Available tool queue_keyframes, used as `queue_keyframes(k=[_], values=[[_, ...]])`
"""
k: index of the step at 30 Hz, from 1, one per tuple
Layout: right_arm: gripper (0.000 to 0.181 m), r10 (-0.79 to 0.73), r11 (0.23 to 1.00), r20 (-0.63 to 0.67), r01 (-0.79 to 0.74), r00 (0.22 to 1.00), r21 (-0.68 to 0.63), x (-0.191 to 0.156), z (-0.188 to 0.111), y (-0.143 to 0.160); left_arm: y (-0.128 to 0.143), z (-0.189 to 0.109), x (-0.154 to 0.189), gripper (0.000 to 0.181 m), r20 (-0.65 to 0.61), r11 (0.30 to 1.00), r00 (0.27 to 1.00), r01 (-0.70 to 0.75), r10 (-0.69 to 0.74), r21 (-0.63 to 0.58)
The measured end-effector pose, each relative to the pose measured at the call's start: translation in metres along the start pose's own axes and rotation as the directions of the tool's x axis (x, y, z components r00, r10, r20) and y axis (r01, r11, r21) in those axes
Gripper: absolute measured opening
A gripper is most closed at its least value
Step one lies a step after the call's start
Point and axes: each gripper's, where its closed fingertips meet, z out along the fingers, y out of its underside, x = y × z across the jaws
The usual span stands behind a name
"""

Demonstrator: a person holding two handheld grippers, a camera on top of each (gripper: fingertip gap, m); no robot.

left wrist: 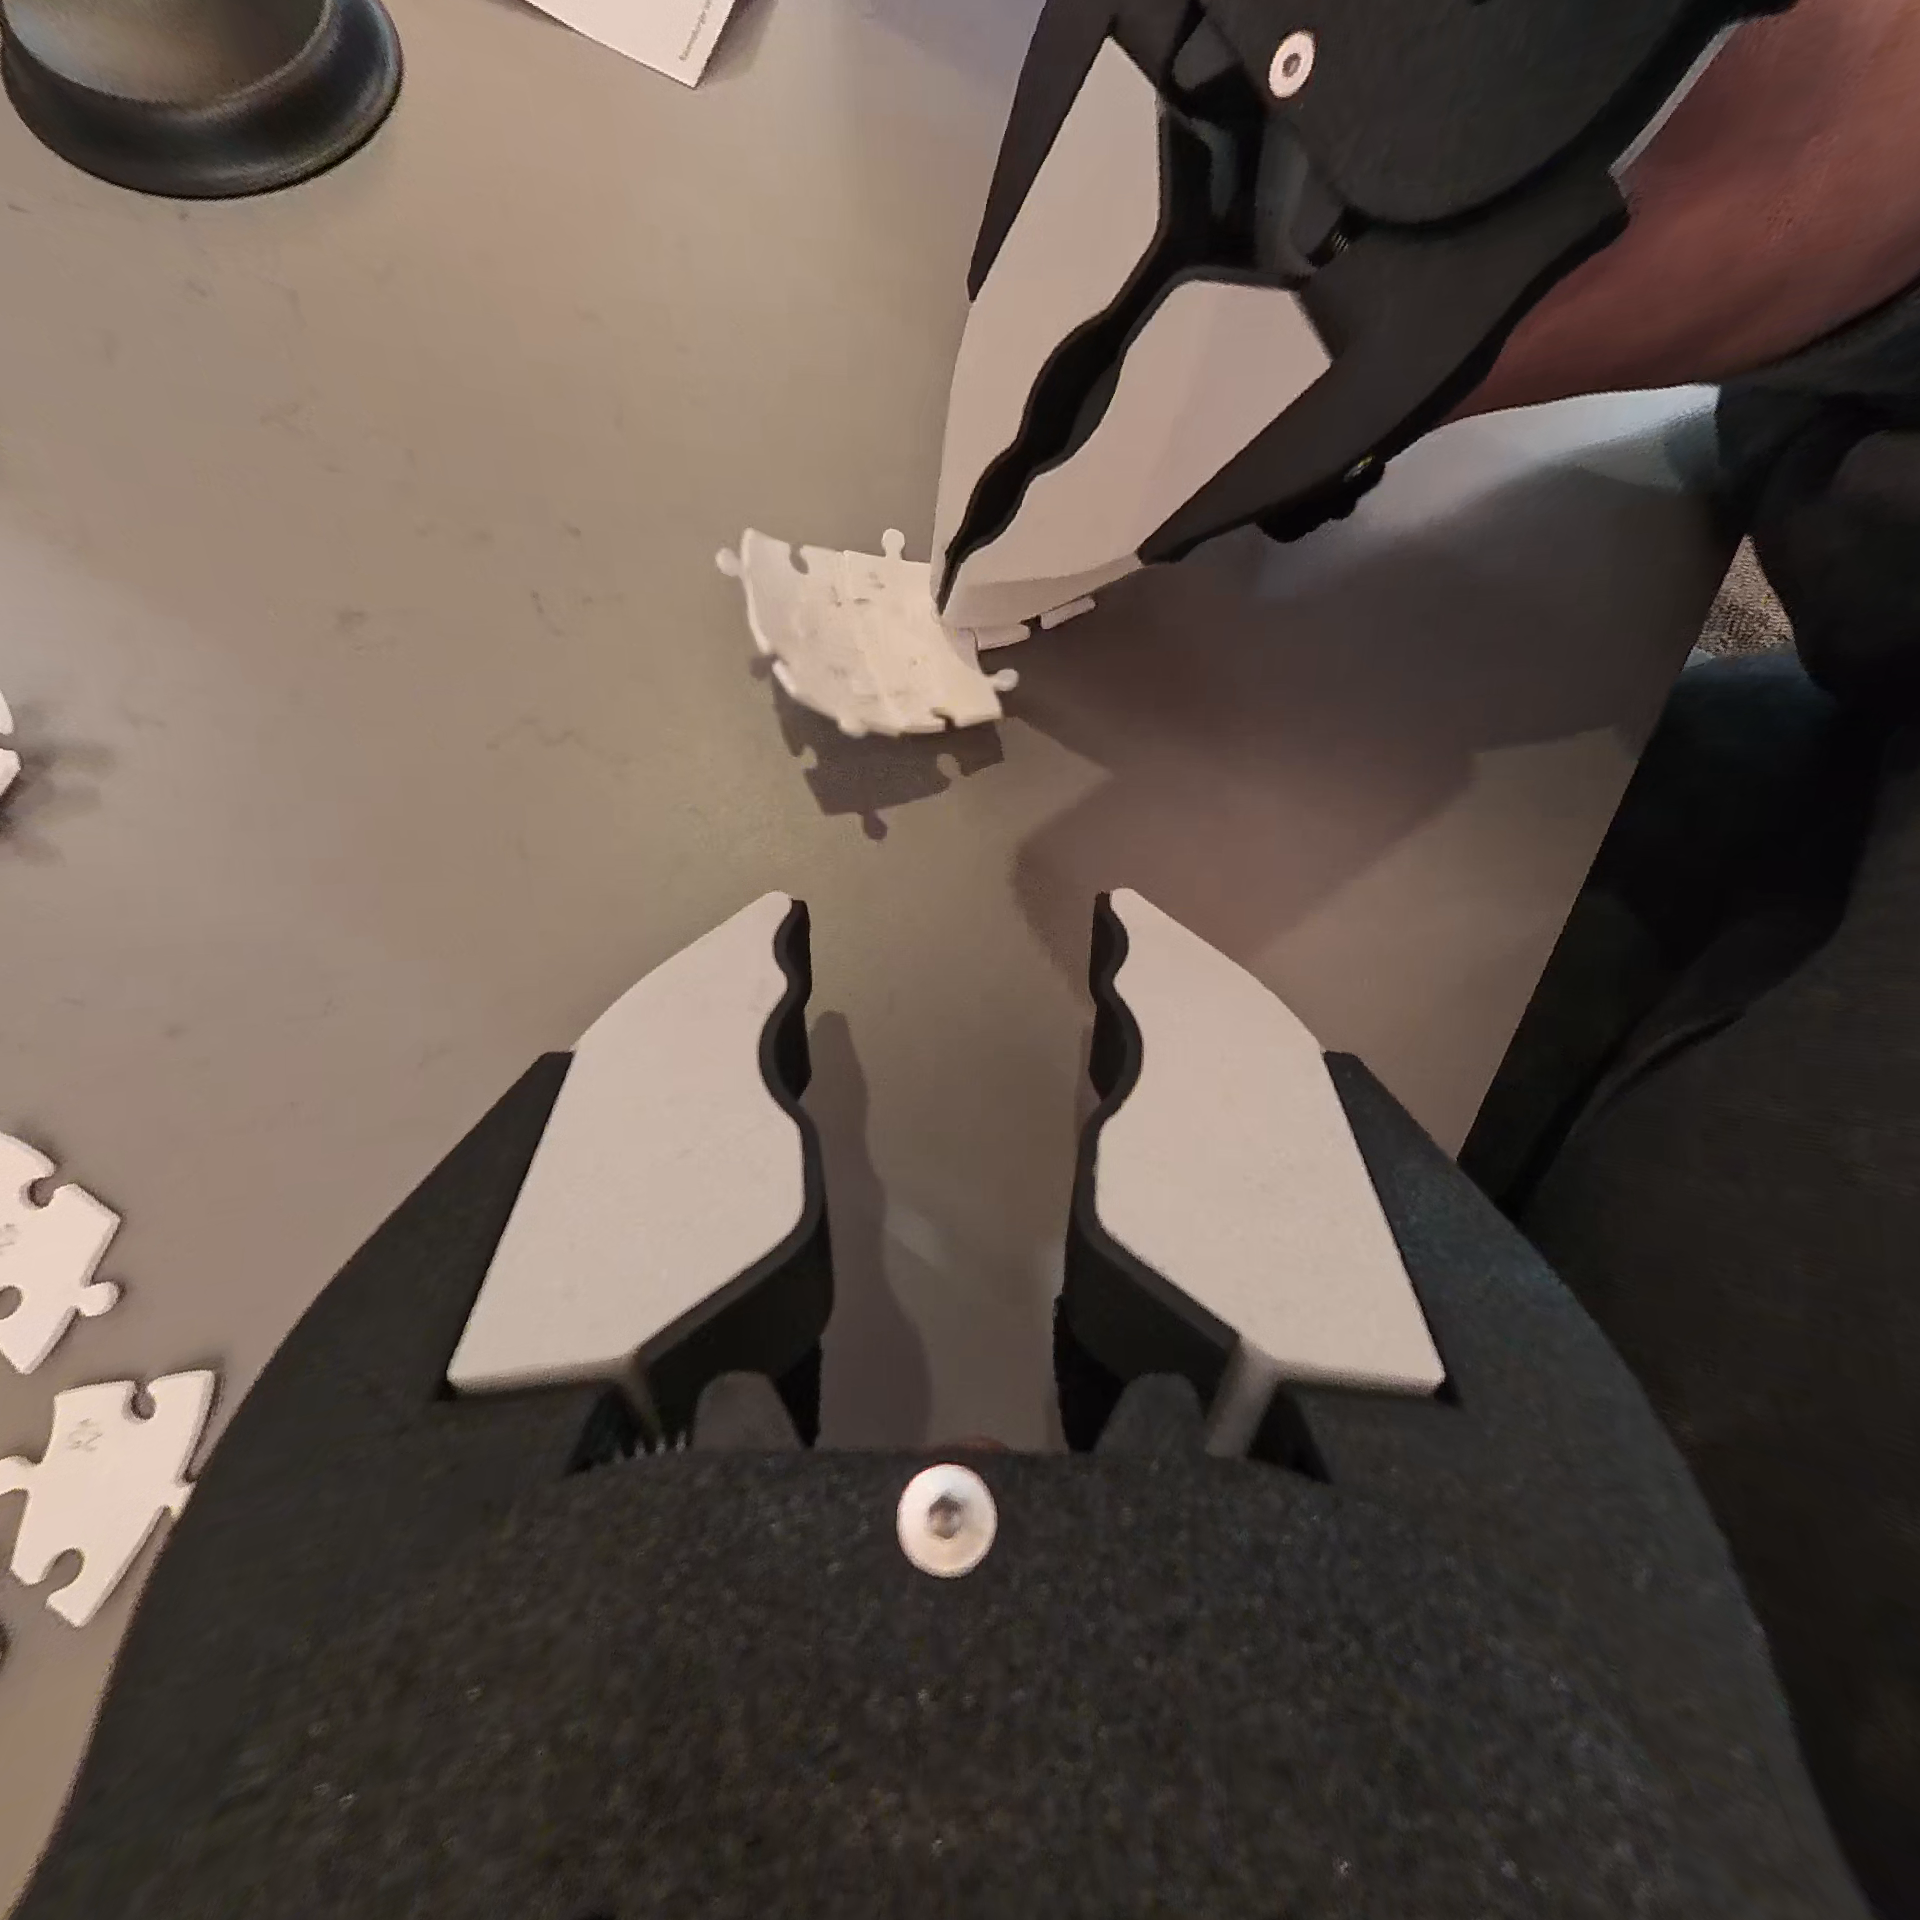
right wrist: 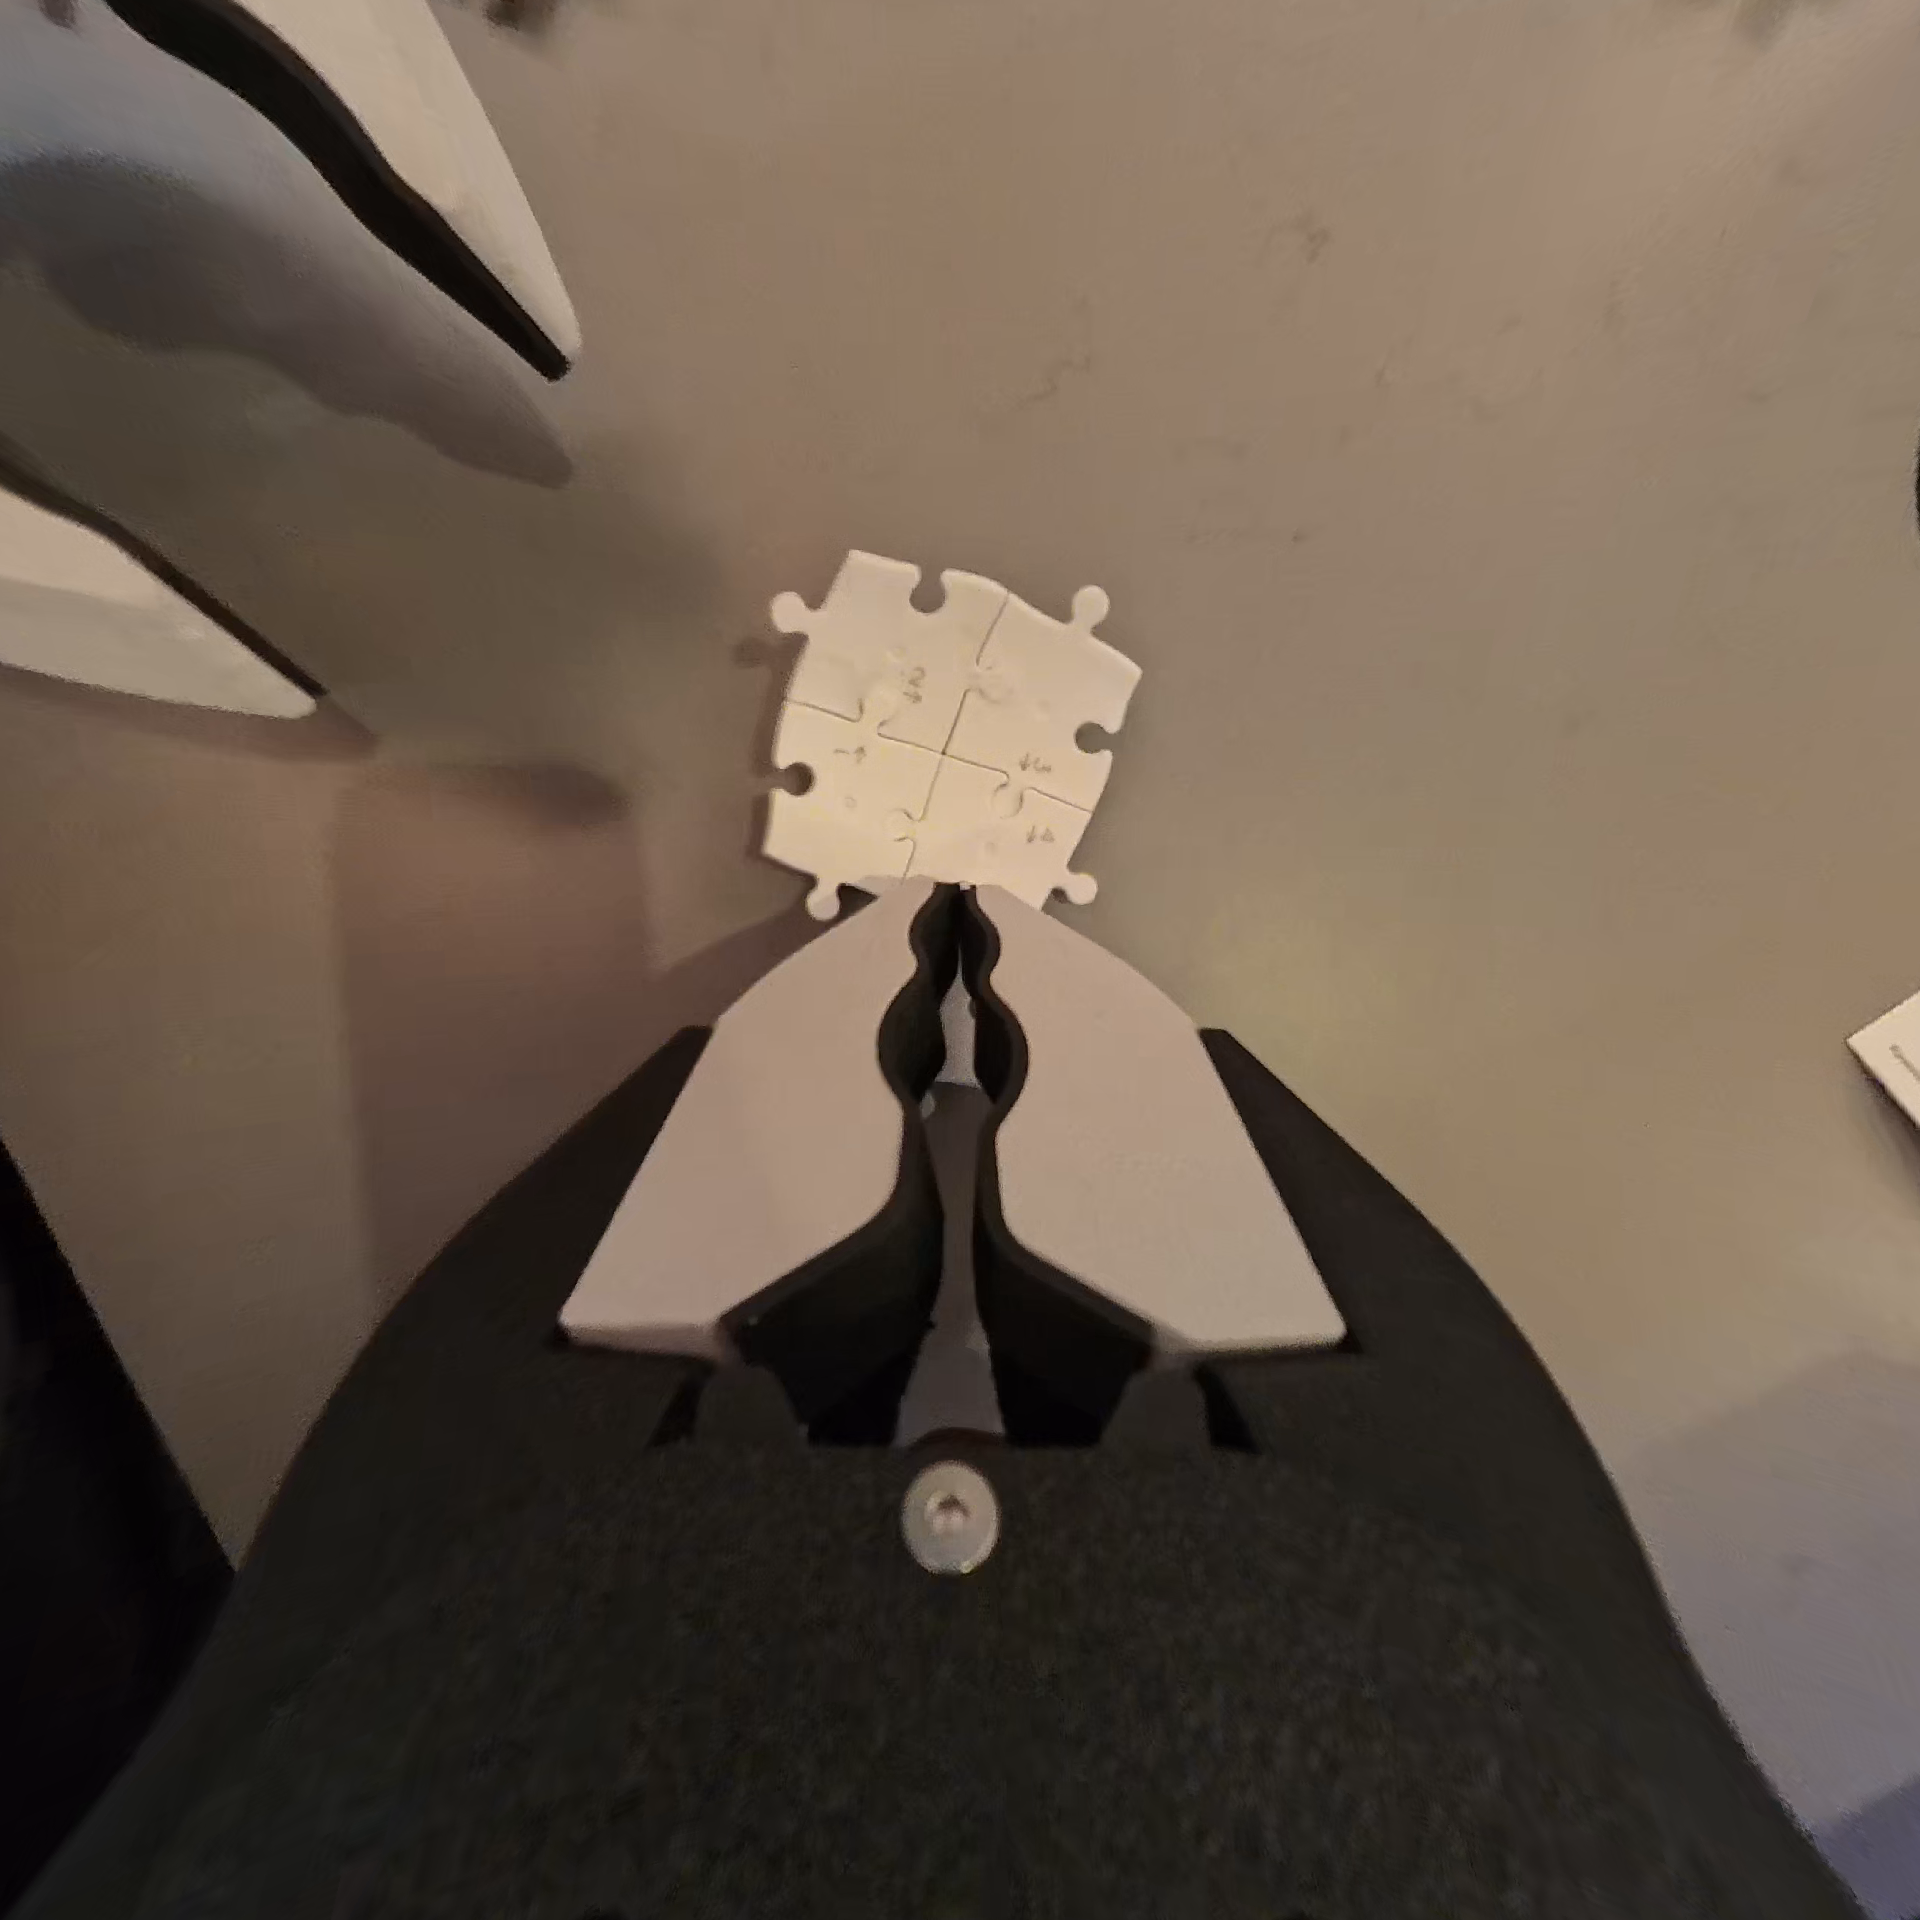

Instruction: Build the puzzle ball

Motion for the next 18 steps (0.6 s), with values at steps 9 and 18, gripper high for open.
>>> queue_keyframes(k=[9,18], values=[[0.0,0.089,0.993,-0.035,-0.091,0.995,-0.073,0.0,0.001,-0.001,0.002,-0.002,-0.002,0.051,0.012,1.0,1.0,-0.003,0.003,-0.001],[0.0,0.118,0.934,-0.046,-0.095,0.992,0.344,-0.001,-0.064,-0.027,0.003,-0.052,-0.016,0.056,0.138,0.988,0.988,0.044,-0.065,0.145]])
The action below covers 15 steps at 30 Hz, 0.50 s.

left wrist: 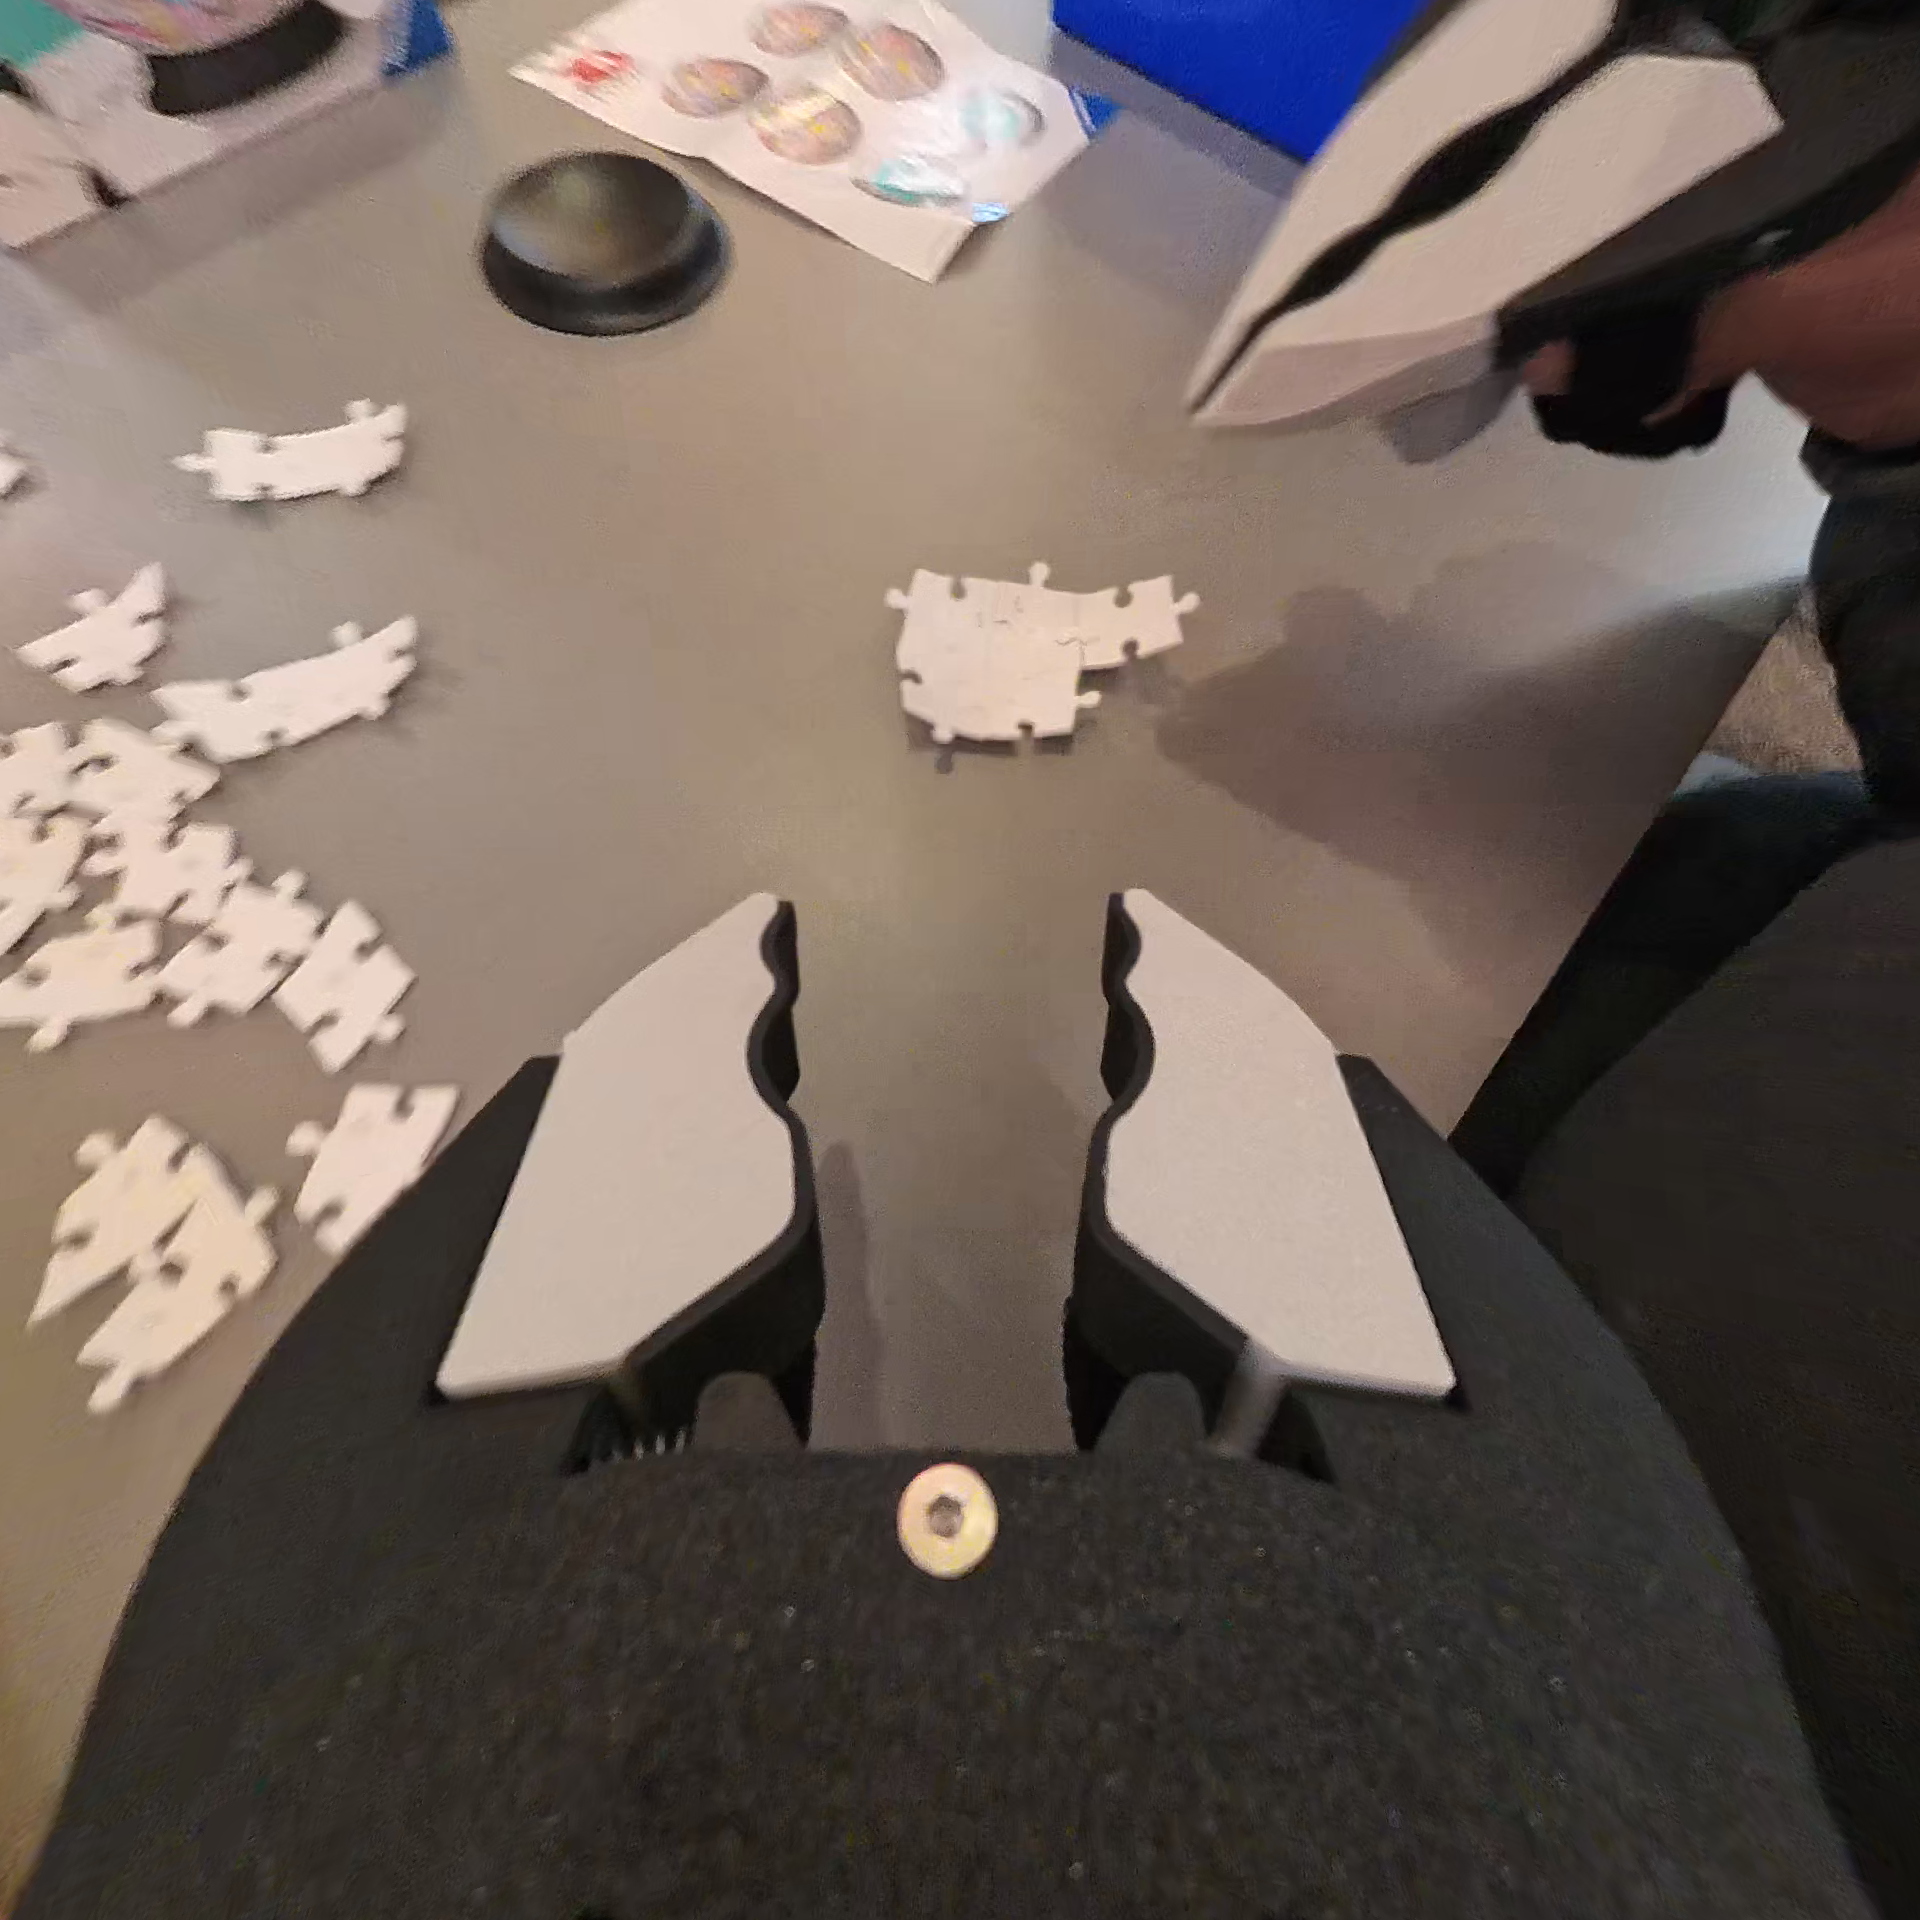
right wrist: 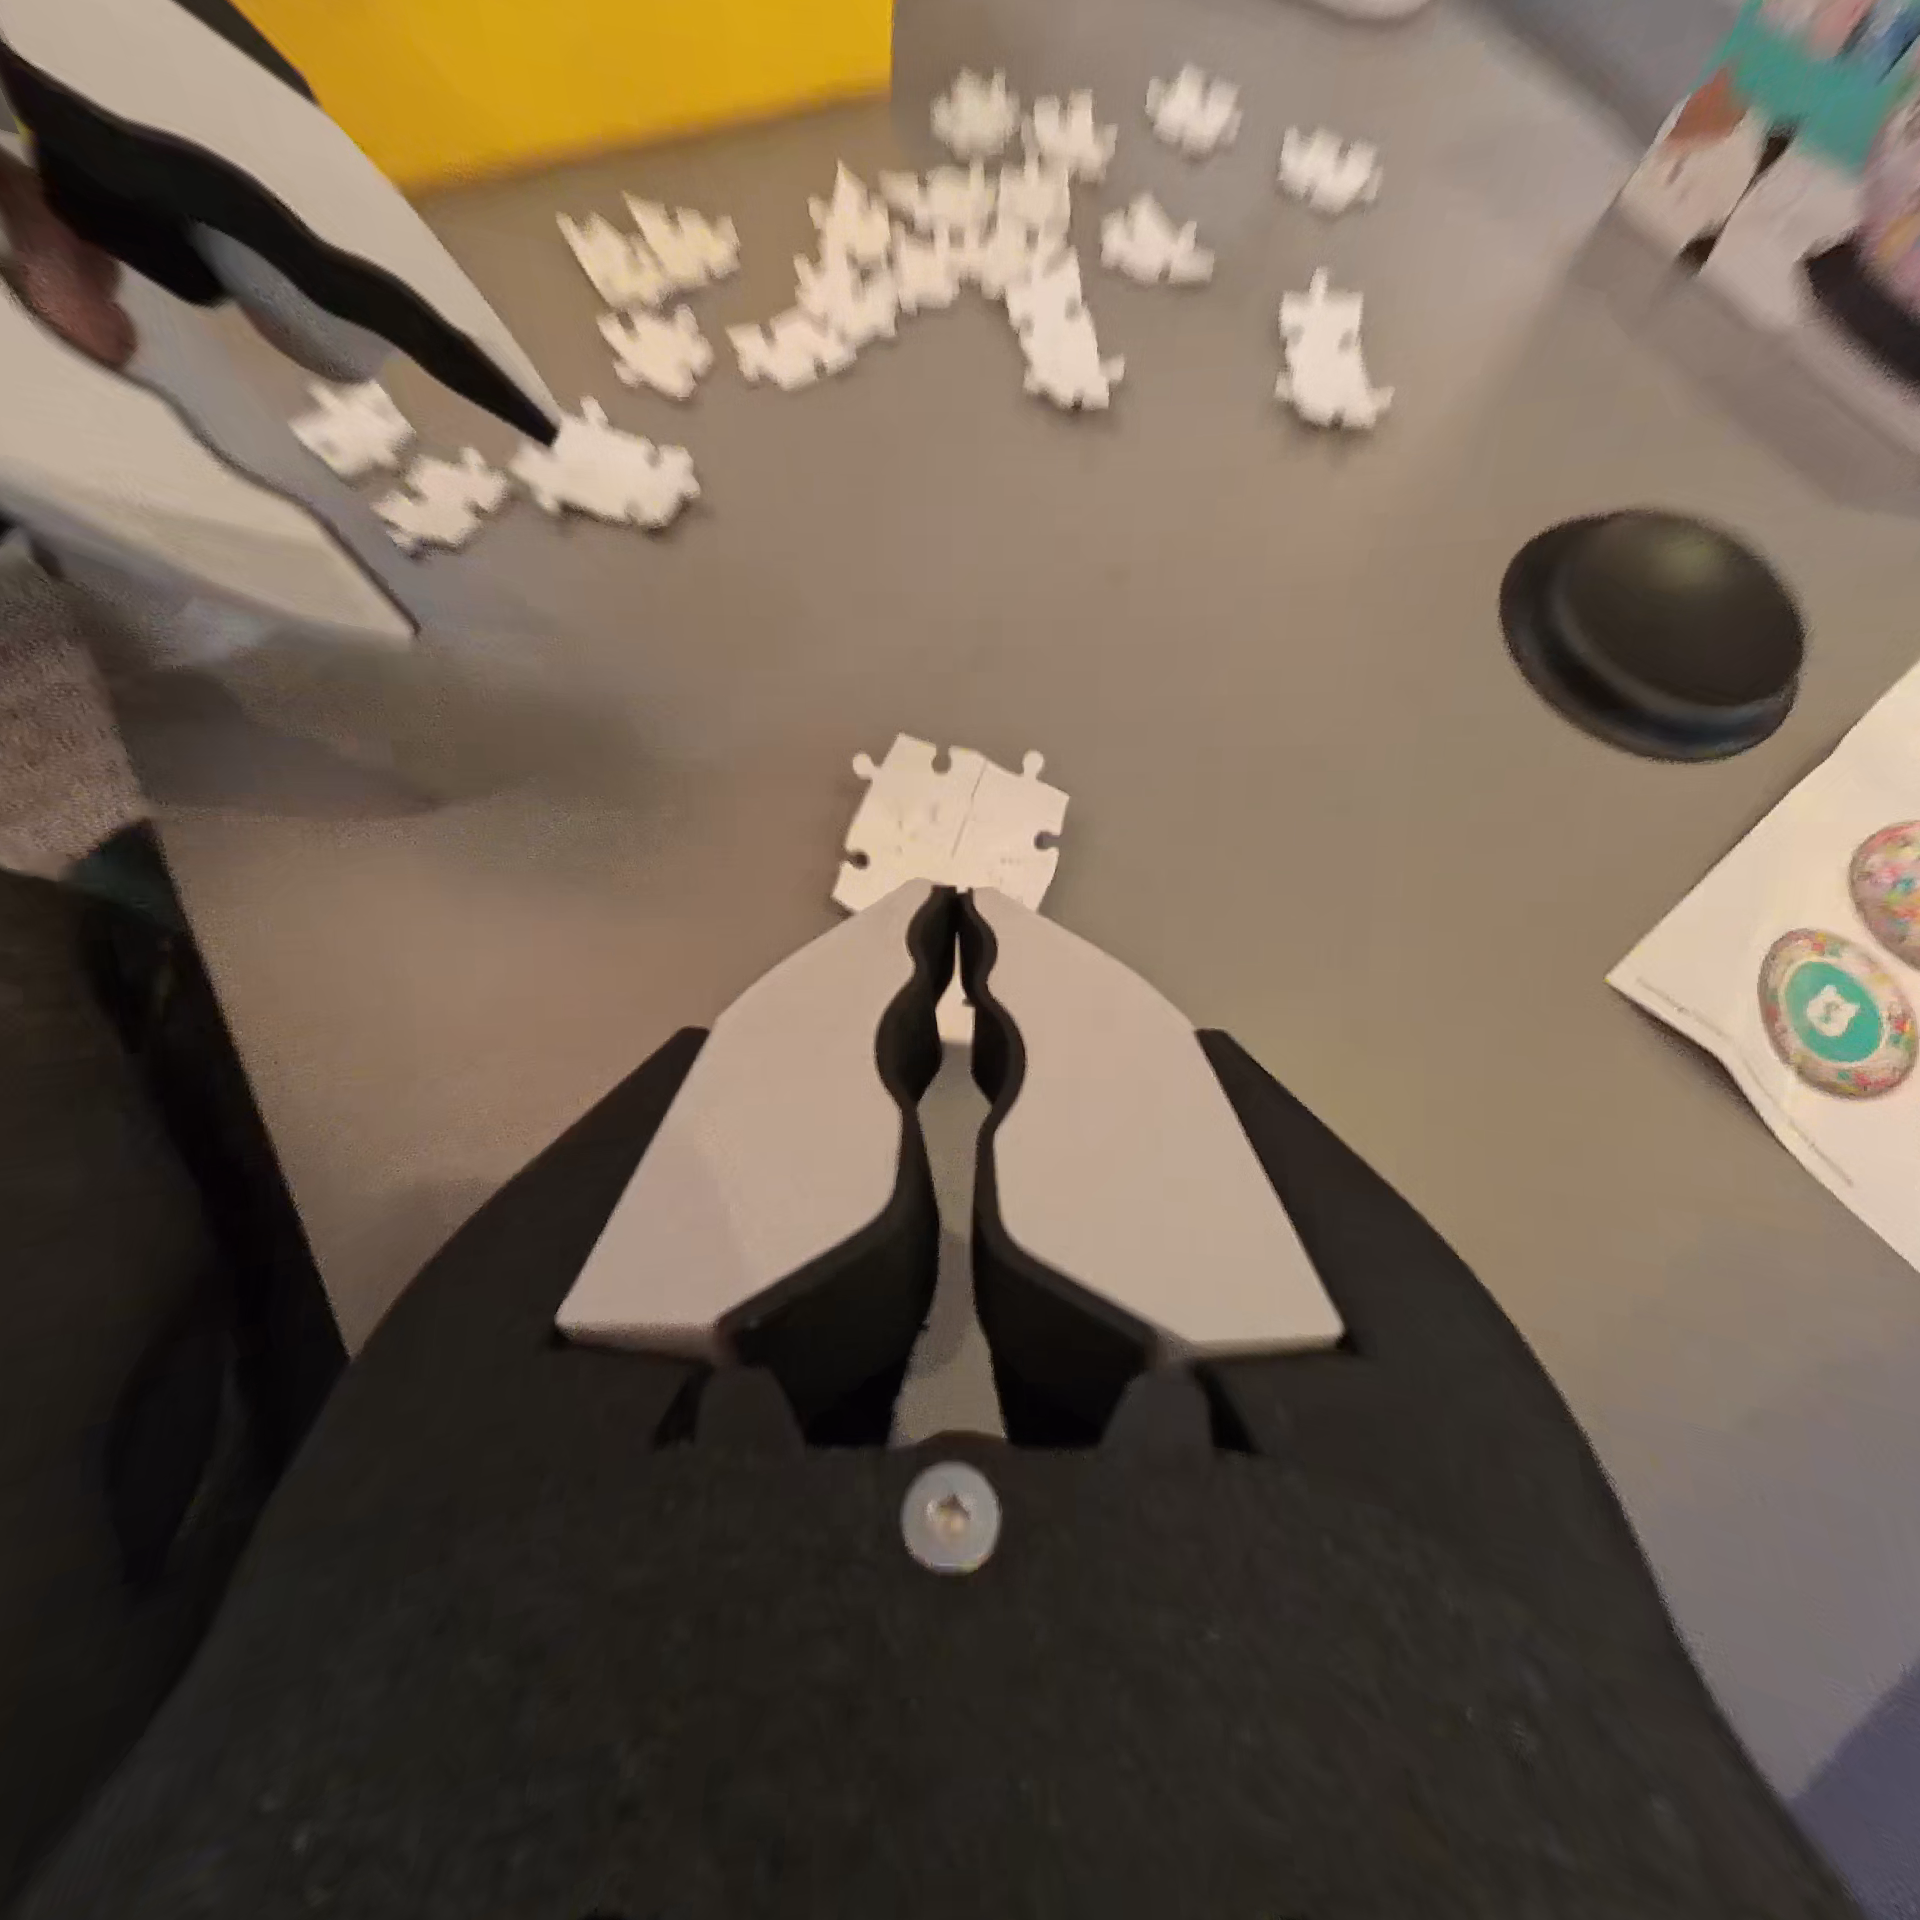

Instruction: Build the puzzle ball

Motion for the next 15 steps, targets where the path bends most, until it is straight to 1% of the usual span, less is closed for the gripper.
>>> queue_keyframes(k=[2,3,6,9,12,15], values=[[0.001,0.013,0.991,0.016,-0.015,1.0,0.135,-0.004,-0.015,-0.001,0.009,-0.022,-0.01,0.056,0.044,0.998,0.998,0.054,-0.055,0.021],[0.008,0.036,0.983,0.022,-0.039,0.999,0.178,-0.005,-0.02,0.002,0.017,-0.033,-0.016,0.056,0.073,0.997,0.994,0.079,-0.08,0.016],[0.02,0.109,0.964,0.076,-0.124,0.991,0.234,-0.013,-0.027,0.015,0.051,-0.064,-0.034,0.056,0.182,0.987,0.972,0.156,-0.147,-0.036],[0.022,0.124,0.948,0.102,-0.148,0.987,0.281,-0.02,-0.034,0.016,0.08,-0.087,-0.046,0.056,0.289,0.968,0.933,0.243,-0.217,-0.057],[0.022,0.08,0.958,0.106,-0.106,0.991,0.266,-0.026,-0.037,0.015,0.099,-0.094,-0.05,0.058,0.345,0.959,0.908,0.275,-0.238,-0.062],[0.022,0.057,0.963,0.1,-0.081,0.993,0.258,-0.034,-0.036,0.018,0.113,-0.091,-0.053,0.057,0.349,0.964,0.92,0.236,-0.18,-0.123]])
